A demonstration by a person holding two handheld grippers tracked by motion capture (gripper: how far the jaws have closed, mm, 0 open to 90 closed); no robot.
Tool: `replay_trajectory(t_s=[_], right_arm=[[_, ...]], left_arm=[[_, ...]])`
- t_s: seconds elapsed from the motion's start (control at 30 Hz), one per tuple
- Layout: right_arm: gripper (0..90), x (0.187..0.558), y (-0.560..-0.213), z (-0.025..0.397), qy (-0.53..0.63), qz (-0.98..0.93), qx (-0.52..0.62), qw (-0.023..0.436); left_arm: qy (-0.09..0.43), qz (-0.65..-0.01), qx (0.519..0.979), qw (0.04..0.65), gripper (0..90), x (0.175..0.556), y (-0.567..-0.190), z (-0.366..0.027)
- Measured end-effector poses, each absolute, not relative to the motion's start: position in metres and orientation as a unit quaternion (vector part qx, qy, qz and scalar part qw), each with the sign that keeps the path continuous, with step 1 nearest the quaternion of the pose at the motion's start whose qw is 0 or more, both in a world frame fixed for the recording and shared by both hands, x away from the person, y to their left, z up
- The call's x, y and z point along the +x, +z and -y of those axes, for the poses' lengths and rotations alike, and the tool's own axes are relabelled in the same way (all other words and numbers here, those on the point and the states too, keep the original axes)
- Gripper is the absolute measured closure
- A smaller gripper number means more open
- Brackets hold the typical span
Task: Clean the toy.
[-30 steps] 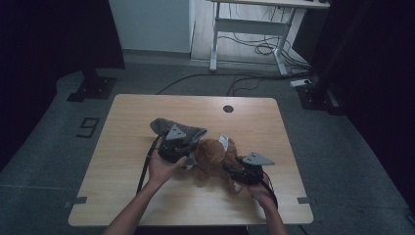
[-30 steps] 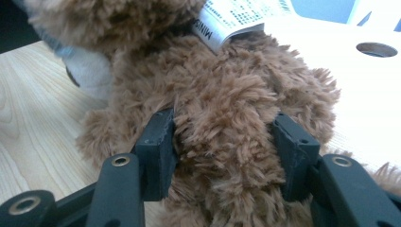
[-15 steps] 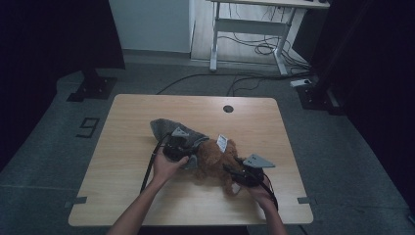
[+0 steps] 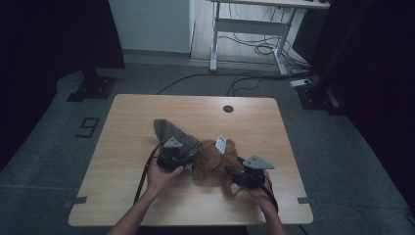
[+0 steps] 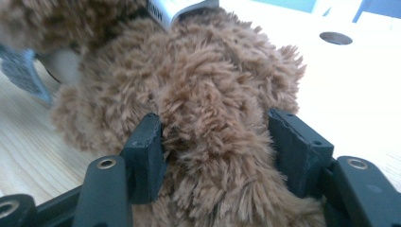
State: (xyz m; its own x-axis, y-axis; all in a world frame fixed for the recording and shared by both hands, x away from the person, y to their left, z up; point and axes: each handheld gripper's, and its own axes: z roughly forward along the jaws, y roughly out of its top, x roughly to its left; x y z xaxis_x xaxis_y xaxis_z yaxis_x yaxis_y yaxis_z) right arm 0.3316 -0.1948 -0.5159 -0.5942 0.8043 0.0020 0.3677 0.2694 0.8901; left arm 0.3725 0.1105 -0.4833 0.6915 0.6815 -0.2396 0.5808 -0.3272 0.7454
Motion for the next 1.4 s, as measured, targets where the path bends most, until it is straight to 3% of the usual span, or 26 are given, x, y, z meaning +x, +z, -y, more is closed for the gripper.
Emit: replay_trajectory(t_s=[0.2, 0.3, 0.43, 0.77, 1.0, 1.17, 1.4], right_arm=[[50.9, 0.33, -0.522, 0.196, 0.46, -0.771, 0.372, 0.235], [51.3, 0.329, -0.525, 0.198, 0.457, -0.772, 0.371, 0.241], [51.4, 0.329, -0.529, 0.202, 0.462, -0.771, 0.364, 0.244], [51.9, 0.327, -0.528, 0.197, 0.465, -0.778, 0.337, 0.254], [52.2, 0.327, -0.528, 0.197, 0.47, -0.777, 0.332, 0.256], [51.9, 0.328, -0.527, 0.196, 0.467, -0.777, 0.334, 0.259], [48.5, 0.339, -0.526, 0.193, 0.446, -0.78, 0.352, 0.262]], left_arm=[[0.094, -0.397, 0.806, 0.429, 85.2, 0.373, -0.469, -0.128], [0.128, -0.413, 0.797, 0.422, 85.0, 0.376, -0.458, -0.144], [0.133, -0.416, 0.788, 0.433, 84.7, 0.386, -0.444, -0.157], [0.151, -0.362, 0.81, 0.436, 83.7, 0.422, -0.406, -0.112], [0.14, -0.377, 0.846, 0.349, 82.8, 0.456, -0.437, -0.084], [0.095, -0.397, 0.829, 0.382, 85.0, 0.452, -0.451, -0.103], [0.082, -0.4, 0.823, 0.395, 85.4, 0.433, -0.455, -0.118]])
